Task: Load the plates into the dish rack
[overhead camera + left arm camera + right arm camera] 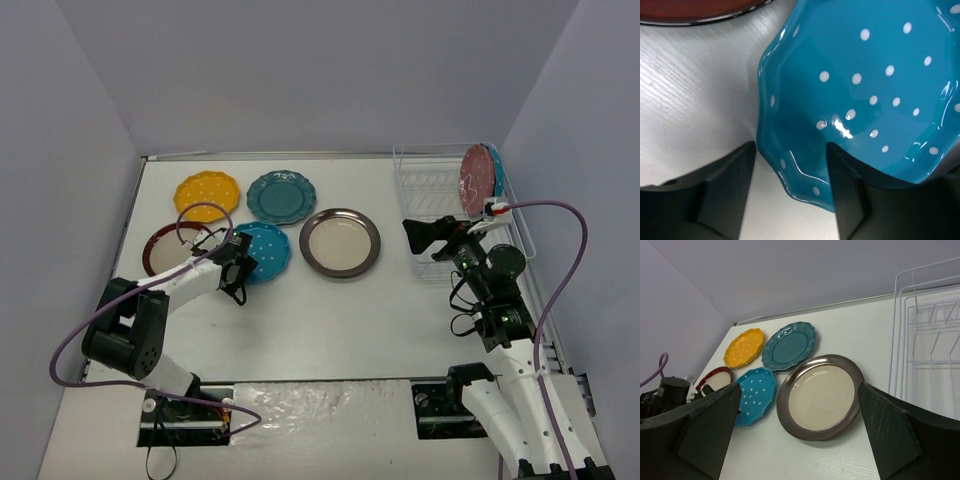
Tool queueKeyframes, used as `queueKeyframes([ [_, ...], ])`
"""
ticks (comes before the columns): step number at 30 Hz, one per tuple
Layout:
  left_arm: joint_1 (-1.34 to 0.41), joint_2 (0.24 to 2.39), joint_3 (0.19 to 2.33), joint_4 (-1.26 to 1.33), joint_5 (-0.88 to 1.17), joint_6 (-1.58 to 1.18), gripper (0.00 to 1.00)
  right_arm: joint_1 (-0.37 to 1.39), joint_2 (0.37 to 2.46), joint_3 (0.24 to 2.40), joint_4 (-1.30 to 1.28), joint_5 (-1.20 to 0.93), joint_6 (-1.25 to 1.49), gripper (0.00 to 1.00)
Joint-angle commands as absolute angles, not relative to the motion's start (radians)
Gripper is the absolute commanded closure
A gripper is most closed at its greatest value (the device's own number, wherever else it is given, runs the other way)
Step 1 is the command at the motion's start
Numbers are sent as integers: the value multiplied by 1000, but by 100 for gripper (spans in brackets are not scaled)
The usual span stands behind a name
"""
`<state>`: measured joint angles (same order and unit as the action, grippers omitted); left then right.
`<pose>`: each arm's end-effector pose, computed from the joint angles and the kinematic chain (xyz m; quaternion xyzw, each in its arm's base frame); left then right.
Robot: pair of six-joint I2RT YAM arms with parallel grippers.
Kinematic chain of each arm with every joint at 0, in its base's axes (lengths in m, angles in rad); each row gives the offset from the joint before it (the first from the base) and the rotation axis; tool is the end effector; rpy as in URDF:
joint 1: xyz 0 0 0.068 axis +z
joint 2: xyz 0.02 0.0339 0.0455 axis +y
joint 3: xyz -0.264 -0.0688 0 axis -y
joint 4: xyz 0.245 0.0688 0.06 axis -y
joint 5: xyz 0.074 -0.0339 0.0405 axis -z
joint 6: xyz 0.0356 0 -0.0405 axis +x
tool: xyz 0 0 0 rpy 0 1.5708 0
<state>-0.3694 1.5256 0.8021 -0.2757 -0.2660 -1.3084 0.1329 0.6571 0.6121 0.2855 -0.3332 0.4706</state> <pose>0.2738 -0.0960 0.1689 -0.4636 0.8312 -0.1228 0.2814 0.1600 0.0331 0.3493 -0.0263 0.6219 0.3283 0.7105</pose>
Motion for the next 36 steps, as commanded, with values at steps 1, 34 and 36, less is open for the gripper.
queueKeyframes([
  [1, -360, 1570, 800, -260, -236, -1336, 58, 142, 661, 609, 341, -349, 463, 0],
  [34, -383, 905, 517, -310, 33, -1344, 100, 742, 1402, 388, 979, -298, 856, 0],
  [36, -384, 889, 506, -292, 45, -1356, 100, 749, 1450, 396, 1016, -299, 875, 0],
])
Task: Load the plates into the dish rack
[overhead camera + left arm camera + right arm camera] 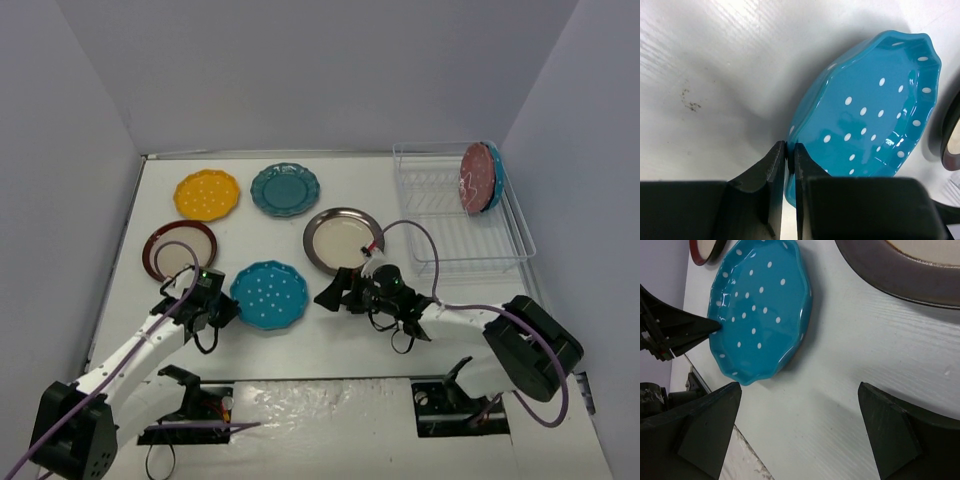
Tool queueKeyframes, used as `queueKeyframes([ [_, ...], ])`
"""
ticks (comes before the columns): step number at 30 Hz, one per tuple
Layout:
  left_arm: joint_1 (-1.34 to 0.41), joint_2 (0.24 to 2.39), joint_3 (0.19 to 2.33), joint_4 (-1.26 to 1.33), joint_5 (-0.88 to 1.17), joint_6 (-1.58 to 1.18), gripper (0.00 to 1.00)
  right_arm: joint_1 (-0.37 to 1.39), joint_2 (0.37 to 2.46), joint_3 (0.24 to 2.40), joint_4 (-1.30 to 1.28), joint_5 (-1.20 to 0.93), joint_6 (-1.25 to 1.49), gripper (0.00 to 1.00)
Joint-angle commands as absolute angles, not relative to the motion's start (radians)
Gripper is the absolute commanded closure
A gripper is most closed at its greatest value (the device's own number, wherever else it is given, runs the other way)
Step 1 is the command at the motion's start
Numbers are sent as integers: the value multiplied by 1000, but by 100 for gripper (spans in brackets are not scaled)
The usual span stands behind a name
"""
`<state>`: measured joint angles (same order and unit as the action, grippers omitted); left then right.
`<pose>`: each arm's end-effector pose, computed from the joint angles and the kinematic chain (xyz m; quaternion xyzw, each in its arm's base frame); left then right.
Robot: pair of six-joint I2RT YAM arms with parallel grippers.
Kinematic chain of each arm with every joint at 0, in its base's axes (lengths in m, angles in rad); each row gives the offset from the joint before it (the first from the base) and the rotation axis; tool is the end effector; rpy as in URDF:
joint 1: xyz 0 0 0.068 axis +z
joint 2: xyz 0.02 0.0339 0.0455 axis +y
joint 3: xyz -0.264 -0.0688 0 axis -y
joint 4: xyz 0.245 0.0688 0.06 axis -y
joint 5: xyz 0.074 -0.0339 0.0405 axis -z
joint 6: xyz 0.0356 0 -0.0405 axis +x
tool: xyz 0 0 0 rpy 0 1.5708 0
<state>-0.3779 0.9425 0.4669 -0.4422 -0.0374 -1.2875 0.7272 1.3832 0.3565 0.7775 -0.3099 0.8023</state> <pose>0.1647 -0.0640 0.1812 -0.4214 0.8481 -0.2253 0.2289 0.1822 0.1766 0.1677 -0.0654 0.7831 0.5078 0.3532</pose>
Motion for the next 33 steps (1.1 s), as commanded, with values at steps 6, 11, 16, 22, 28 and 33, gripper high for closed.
queueKeyframes([
  [6, -385, 808, 469, -237, 99, -1402, 100, 752, 1577, 406, 1138, -319, 934, 1],
  [11, -386, 746, 445, -207, 120, -1413, 100, 760, 1686, 433, 1217, -355, 972, 1],
  [16, -387, 736, 424, -188, 146, -1417, 100, 772, 1784, 458, 1339, -389, 1025, 4],
  [22, -387, 733, 417, -170, 167, -1407, 100, 777, 1817, 483, 1412, -419, 1034, 18],
  [28, -388, 734, 422, -169, 182, -1390, 100, 776, 1748, 474, 1406, -403, 1011, 71],
  [33, -390, 730, 423, -169, 189, -1370, 100, 782, 1633, 476, 1302, -375, 933, 100],
])
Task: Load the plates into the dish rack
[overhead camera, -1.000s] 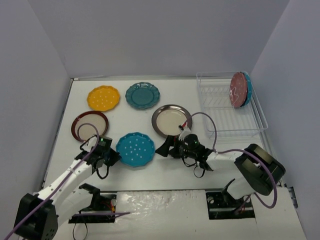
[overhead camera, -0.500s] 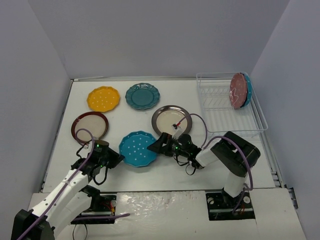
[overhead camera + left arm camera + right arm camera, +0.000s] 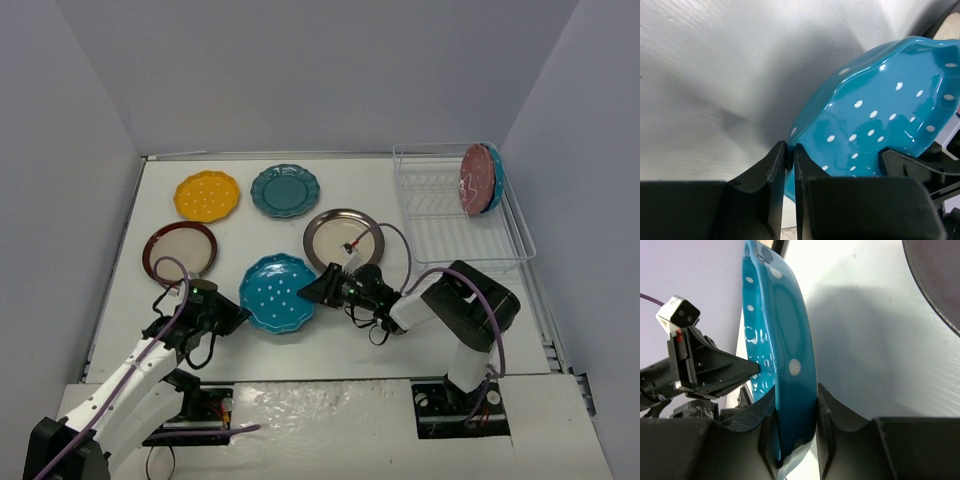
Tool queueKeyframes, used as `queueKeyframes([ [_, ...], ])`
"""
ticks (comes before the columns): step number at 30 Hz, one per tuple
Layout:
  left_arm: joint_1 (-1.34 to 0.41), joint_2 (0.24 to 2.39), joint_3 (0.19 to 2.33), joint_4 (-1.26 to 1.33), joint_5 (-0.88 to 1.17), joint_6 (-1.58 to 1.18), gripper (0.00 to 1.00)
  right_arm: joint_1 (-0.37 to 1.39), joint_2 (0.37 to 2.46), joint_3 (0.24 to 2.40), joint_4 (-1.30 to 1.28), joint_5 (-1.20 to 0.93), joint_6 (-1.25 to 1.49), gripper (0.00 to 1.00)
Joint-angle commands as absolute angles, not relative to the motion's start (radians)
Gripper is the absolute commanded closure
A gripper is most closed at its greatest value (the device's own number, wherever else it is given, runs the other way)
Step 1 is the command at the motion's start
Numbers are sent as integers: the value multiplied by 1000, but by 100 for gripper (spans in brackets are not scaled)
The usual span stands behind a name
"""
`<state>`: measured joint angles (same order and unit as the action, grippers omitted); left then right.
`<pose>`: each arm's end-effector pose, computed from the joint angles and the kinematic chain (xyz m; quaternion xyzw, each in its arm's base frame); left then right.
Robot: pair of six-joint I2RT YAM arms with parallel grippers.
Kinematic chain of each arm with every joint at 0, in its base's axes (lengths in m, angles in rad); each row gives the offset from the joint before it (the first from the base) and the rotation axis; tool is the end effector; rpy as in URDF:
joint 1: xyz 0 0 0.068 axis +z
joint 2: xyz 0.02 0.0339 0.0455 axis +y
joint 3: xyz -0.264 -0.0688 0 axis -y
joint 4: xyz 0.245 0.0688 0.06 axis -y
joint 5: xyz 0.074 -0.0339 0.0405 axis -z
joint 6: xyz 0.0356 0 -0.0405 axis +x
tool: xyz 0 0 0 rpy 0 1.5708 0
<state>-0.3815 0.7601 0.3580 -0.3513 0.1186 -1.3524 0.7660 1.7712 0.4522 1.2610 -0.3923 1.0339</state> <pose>0.1445 -0.0625 0.1799 -0.4066 0.8212 -0.3376 0.2153 0.2056 0.2167 0.1437 -0.0373 0.7248 0.6154 0.3074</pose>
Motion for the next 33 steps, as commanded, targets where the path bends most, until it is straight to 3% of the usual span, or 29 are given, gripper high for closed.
queueKeyframes([
  [1, -391, 730, 423, -171, 189, -1367, 100, 784, 1601, 481, 1266, -365, 908, 100],
  [4, -395, 733, 431, -178, 192, -1351, 100, 789, 1456, 505, 1123, -325, 821, 100],
  [5, -396, 734, 437, -184, 192, -1336, 95, 791, 1413, 520, 1048, -301, 788, 100],
  [8, -397, 736, 478, -224, 184, -1276, 71, 793, 1282, 591, 771, -226, 651, 100],
  [12, -397, 736, 576, -312, 152, -1193, 21, 793, 1140, 688, 514, -85, 502, 100],
  [15, -397, 740, 654, -375, 103, -1103, 6, 791, 1091, 794, 329, 52, 384, 100],
  [21, -397, 804, 923, -602, -70, -785, 3, 771, 1038, 1014, 97, 321, 118, 100],
  [25, -397, 861, 1036, -686, -168, -587, 3, 709, 1065, 1114, 80, 480, -31, 100],
  [33, -394, 954, 1057, -673, -221, -364, 3, 346, 1272, 1360, 120, 421, -313, 100],
])
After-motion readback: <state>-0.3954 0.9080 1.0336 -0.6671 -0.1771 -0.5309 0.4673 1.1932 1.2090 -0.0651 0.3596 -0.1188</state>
